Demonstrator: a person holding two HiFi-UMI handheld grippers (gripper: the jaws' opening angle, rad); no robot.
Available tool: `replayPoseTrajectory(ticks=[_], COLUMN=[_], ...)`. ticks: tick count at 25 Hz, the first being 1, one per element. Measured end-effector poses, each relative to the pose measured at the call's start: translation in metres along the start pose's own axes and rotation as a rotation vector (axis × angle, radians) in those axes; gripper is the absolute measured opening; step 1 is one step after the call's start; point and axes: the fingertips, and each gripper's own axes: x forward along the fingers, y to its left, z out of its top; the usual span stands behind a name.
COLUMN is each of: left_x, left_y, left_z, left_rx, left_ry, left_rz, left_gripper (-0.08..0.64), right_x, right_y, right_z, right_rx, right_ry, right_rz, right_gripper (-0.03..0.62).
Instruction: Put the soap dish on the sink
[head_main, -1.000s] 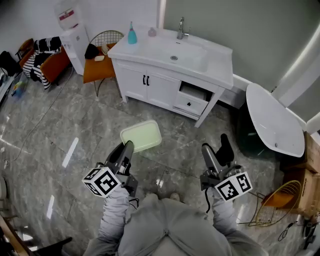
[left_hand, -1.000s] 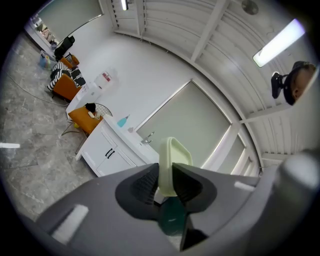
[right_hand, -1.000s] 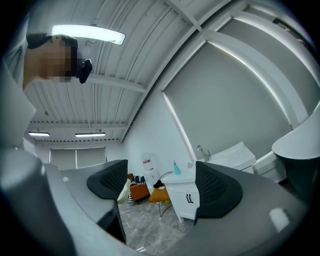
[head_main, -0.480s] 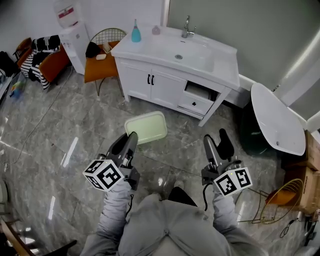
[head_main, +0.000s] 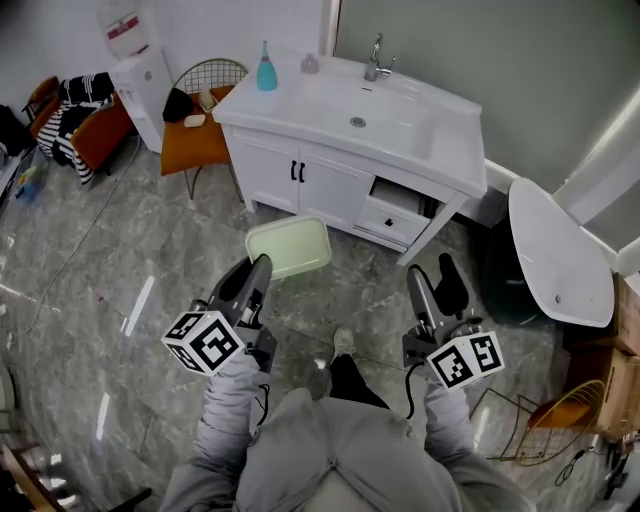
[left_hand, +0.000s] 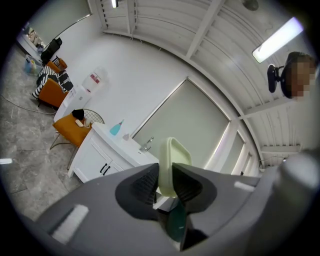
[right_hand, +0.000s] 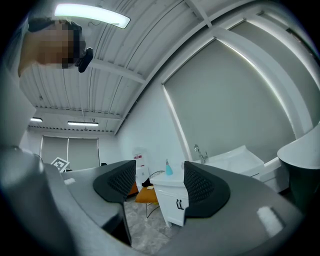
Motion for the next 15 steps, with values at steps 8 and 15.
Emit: replayPoseTrajectory(ticks=[8,15], left_x=[0.107,0.198], left_y=[0.019,0.032], left_z=[0.024,0.041], left_rx=[-0.002,0.009], left_ry=[-0.032,-0.047], left_rz=[0.025,0.050], left_gripper=[0.132,0.132], right_x=[0.094,0.166], right_y=[-0.070,-0.127], right_z=[0.009,0.017], right_rx=[0.016,0.035], right_ry=[0.023,0.025], right_rz=[0.033,0.074], right_gripper=[0.304,0.304])
